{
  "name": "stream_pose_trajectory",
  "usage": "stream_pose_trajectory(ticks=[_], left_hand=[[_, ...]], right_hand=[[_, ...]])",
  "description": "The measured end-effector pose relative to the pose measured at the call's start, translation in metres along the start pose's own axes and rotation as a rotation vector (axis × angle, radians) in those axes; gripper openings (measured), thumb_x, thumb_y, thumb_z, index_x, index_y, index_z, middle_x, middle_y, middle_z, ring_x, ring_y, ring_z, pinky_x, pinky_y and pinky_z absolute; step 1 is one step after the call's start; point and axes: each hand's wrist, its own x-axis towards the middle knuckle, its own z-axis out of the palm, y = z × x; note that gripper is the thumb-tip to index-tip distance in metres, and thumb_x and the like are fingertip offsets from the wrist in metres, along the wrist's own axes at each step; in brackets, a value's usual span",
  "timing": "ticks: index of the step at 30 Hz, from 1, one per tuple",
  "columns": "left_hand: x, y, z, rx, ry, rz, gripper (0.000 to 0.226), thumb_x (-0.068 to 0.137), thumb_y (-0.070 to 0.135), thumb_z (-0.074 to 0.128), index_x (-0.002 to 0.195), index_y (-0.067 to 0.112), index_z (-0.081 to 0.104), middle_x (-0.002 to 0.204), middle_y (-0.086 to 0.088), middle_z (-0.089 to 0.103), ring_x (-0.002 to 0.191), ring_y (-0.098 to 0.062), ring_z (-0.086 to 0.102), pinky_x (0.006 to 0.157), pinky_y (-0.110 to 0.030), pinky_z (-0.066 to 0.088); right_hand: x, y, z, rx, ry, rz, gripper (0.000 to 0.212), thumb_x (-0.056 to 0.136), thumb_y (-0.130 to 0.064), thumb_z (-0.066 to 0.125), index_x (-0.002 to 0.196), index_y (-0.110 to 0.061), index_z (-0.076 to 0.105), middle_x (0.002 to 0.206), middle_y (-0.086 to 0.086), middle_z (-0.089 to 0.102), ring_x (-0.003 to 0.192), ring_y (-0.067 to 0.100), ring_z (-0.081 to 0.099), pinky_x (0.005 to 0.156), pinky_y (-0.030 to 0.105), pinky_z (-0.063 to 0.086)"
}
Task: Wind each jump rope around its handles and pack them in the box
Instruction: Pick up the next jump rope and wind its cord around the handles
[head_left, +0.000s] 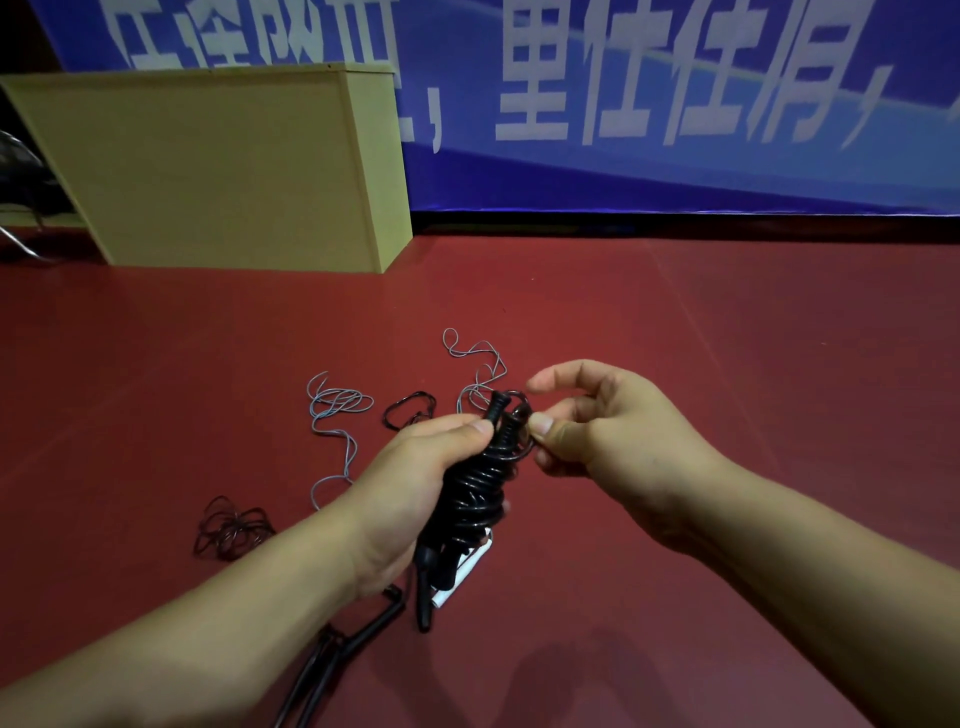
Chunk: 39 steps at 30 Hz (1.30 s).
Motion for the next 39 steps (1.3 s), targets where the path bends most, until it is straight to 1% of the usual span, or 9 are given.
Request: stream_pose_trajectory(ticks=[5, 9, 13, 17, 21, 28, 32, 34, 39], left_hand=[[-0.001, 0.001, 0.002, -0.041, -0.019, 0.008, 0.026, 0.095, 0.024, 0.046, 0.098, 0.011, 0.068, 0.080, -0.010, 0.066, 0.061, -0.022, 0.062, 0.054, -0.029, 0.045], [-0.001, 0.002, 0.005, -0.037, -0.040, 0.016, 0.039, 0.085, 0.039, 0.053, 0.104, 0.007, 0.067, 0.079, -0.008, 0.067, 0.061, -0.021, 0.062, 0.055, -0.031, 0.045], [0.000, -0.001, 0.008, 0.076, -0.025, 0.066, 0.050, 0.079, 0.053, 0.056, 0.098, 0.008, 0.066, 0.077, -0.004, 0.065, 0.062, -0.018, 0.063, 0.051, -0.030, 0.048], [0.003, -0.005, 0.004, 0.101, -0.028, 0.085, 0.055, 0.079, 0.047, 0.073, 0.110, 0.003, 0.062, 0.071, 0.002, 0.062, 0.063, -0.019, 0.062, 0.054, -0.030, 0.048], [0.006, -0.006, 0.001, 0.092, -0.044, 0.113, 0.062, 0.065, 0.041, 0.071, 0.110, 0.000, 0.059, 0.070, 0.001, 0.059, 0.062, -0.020, 0.061, 0.052, -0.030, 0.049], [0.012, -0.008, -0.005, 0.180, 0.009, 0.174, 0.041, 0.065, 0.045, 0.072, 0.088, 0.011, 0.063, 0.063, -0.001, 0.058, 0.063, -0.027, 0.059, 0.053, -0.034, 0.048], [0.013, -0.009, -0.003, 0.205, 0.037, 0.213, 0.026, 0.074, 0.037, 0.064, 0.081, 0.012, 0.060, 0.058, 0.004, 0.050, 0.050, -0.015, 0.049, 0.046, -0.023, 0.041], [0.014, -0.009, -0.002, 0.202, 0.042, 0.222, 0.025, 0.076, 0.036, 0.065, 0.079, 0.011, 0.058, 0.057, 0.004, 0.048, 0.048, -0.015, 0.047, 0.044, -0.022, 0.039], [0.016, -0.007, -0.001, 0.240, 0.090, 0.194, 0.026, 0.093, 0.025, 0.061, 0.073, 0.009, 0.055, 0.062, -0.013, 0.050, 0.046, -0.022, 0.053, 0.042, -0.021, 0.038]], right_hand=[[-0.001, 0.002, -0.001, -0.127, 0.038, -0.042, 0.010, 0.088, -0.016, 0.070, 0.096, -0.010, 0.065, 0.061, 0.000, 0.058, 0.051, 0.010, 0.051, 0.055, 0.026, 0.050], [-0.003, 0.004, -0.002, -0.203, -0.001, -0.042, 0.017, 0.092, -0.030, 0.064, 0.085, -0.016, 0.071, 0.062, -0.010, 0.059, 0.055, 0.005, 0.052, 0.059, 0.026, 0.053], [-0.002, 0.007, -0.003, -0.375, 0.067, -0.092, 0.026, 0.093, -0.037, 0.062, 0.077, -0.017, 0.067, 0.058, -0.007, 0.057, 0.056, 0.011, 0.055, 0.064, 0.039, 0.054], [-0.002, 0.005, -0.002, -0.569, 0.123, -0.180, 0.029, 0.091, -0.043, 0.060, 0.072, -0.022, 0.061, 0.057, -0.007, 0.057, 0.062, 0.015, 0.060, 0.060, 0.029, 0.047], [0.000, 0.005, -0.001, -0.577, 0.136, -0.207, 0.029, 0.091, -0.043, 0.062, 0.070, -0.022, 0.059, 0.054, -0.011, 0.056, 0.065, 0.016, 0.064, 0.060, 0.029, 0.047], [-0.003, 0.003, -0.004, -0.605, 0.120, -0.257, 0.033, 0.092, -0.045, 0.059, 0.074, -0.018, 0.063, 0.054, -0.007, 0.058, 0.050, 0.002, 0.048, 0.048, 0.017, 0.036], [-0.006, 0.001, -0.004, -0.620, 0.112, -0.256, 0.033, 0.092, -0.045, 0.058, 0.075, -0.018, 0.064, 0.056, -0.005, 0.059, 0.048, 0.002, 0.045, 0.045, 0.015, 0.034], [-0.007, 0.000, -0.004, -0.627, 0.105, -0.259, 0.033, 0.093, -0.045, 0.057, 0.076, -0.017, 0.065, 0.059, -0.002, 0.062, 0.050, 0.005, 0.047, 0.048, 0.020, 0.037], [-0.006, 0.001, -0.005, -0.592, 0.072, -0.280, 0.044, 0.099, -0.038, 0.046, 0.074, -0.004, 0.058, 0.074, 0.021, 0.064, 0.069, 0.033, 0.057, 0.064, 0.042, 0.048]])
